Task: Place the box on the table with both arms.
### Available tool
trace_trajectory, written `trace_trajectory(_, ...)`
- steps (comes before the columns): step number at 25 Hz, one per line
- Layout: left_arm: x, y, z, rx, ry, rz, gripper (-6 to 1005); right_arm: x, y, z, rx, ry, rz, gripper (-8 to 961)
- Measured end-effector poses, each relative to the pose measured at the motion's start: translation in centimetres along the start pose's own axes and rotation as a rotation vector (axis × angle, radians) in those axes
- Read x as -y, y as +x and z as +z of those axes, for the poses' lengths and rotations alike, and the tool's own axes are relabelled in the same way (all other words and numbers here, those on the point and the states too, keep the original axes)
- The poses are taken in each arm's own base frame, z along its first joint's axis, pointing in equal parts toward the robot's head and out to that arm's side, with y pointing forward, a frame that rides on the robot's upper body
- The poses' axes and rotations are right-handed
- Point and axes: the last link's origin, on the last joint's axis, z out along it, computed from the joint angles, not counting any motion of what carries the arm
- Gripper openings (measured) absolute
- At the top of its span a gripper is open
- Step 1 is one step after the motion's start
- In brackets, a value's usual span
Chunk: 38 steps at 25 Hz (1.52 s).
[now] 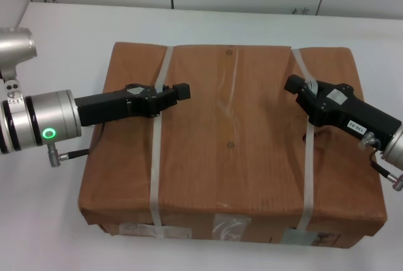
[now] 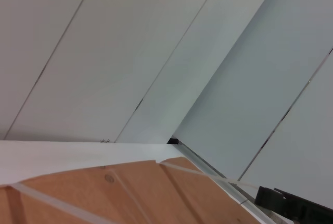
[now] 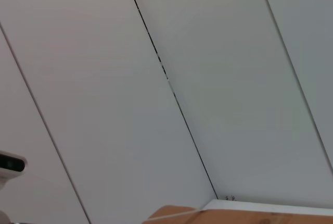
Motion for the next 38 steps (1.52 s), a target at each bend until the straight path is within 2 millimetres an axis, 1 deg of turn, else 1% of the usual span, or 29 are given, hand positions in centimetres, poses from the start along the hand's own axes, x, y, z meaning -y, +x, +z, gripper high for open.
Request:
trace_trajectory(10, 0.1, 0.0, 0.0, 0.0, 0.007, 0.007, 52, 0.0, -0.1, 0.3, -0.003, 0.0, -0.004, 34)
trace_trajectory(15, 0.5, -0.4, 0.1, 0.012, 0.044, 0.018, 53, 0.3, 0.0, 0.6, -0.019, 0.016, -0.006, 36)
trace_trajectory(19, 1.0, -0.7, 0.2, 0.029, 0.081, 0.021, 53, 0.6, 0.2, 1.4, -0.058, 0.038, -0.014, 38)
trace_trajectory(20, 1.2, -0.8, 0.4, 0.036, 0.093, 0.023, 53, 0.8, 0.3, 2.0, -0.087, 0.051, -0.019, 38)
trace_trajectory(22, 1.5, -1.0, 0.7, 0.054, 0.124, 0.029, 52, 0.9, 0.5, 2.3, -0.105, 0.059, -0.022, 39)
trace_trajectory(28, 3.2, -2.2, 1.5, 0.157, 0.255, 0.063, 51, 1.3, 1.4, 4.9, -0.223, 0.127, -0.027, 41)
trace_trajectory(31, 3.8, -2.7, 2.0, 0.2, 0.31, 0.08, 51, 1.4, 1.9, 5.9, -0.278, 0.156, -0.034, 43)
trace_trajectory(35, 4.2, -3.3, 2.9, 0.241, 0.357, 0.1, 50, 1.7, 2.5, 6.4, -0.344, 0.196, -0.044, 44)
trace_trajectory(38, 4.4, -3.5, 3.2, 0.259, 0.379, 0.109, 51, 1.8, 2.8, 6.6, -0.373, 0.217, -0.048, 46)
